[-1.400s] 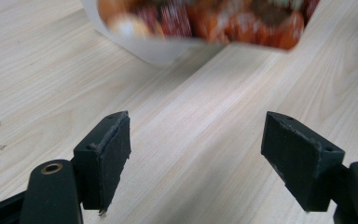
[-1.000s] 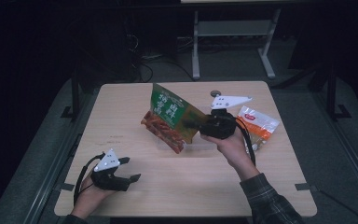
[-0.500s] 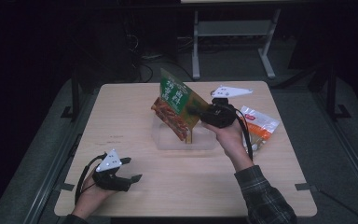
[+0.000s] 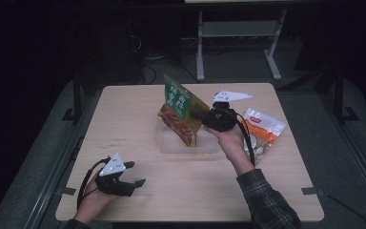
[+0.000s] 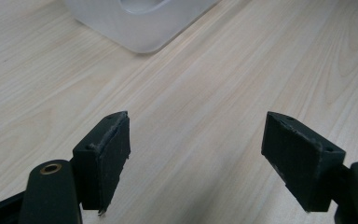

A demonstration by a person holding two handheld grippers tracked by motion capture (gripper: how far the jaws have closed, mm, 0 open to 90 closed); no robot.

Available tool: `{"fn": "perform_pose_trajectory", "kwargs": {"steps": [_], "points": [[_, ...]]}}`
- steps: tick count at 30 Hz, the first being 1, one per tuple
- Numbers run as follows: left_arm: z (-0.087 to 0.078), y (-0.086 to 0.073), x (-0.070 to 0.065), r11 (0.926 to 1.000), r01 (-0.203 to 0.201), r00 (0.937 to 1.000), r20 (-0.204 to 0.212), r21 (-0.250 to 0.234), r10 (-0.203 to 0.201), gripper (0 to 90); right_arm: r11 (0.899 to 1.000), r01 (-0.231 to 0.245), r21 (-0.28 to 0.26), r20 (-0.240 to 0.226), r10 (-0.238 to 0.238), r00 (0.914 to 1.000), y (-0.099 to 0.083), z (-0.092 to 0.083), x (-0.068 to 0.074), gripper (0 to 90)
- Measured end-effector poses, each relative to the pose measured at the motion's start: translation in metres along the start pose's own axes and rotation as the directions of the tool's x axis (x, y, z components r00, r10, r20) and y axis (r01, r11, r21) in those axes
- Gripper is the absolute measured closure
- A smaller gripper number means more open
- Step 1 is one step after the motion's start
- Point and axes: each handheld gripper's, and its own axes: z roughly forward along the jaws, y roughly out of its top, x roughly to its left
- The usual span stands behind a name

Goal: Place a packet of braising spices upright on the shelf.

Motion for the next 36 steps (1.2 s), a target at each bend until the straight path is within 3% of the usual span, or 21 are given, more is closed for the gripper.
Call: {"fn": "perform_pose_trajectory", "kwargs": {"steps": [28,36], "points": [[0.004,-0.001,-0.001,0.9995,-0.002,0.9998,0.021,0.032,0.002,23.0,0.999,-0.002,0.048,0.008,0.001,1.0000,-0.009,0.033,-0.006,89.7],[0.008,-0.003,0.000,0.9991,0.013,0.9997,0.022,0.040,-0.014,21.5,0.998,-0.002,0.067,0.010,0.001,0.9999,-0.013,0.040,-0.007,89.3]]}}
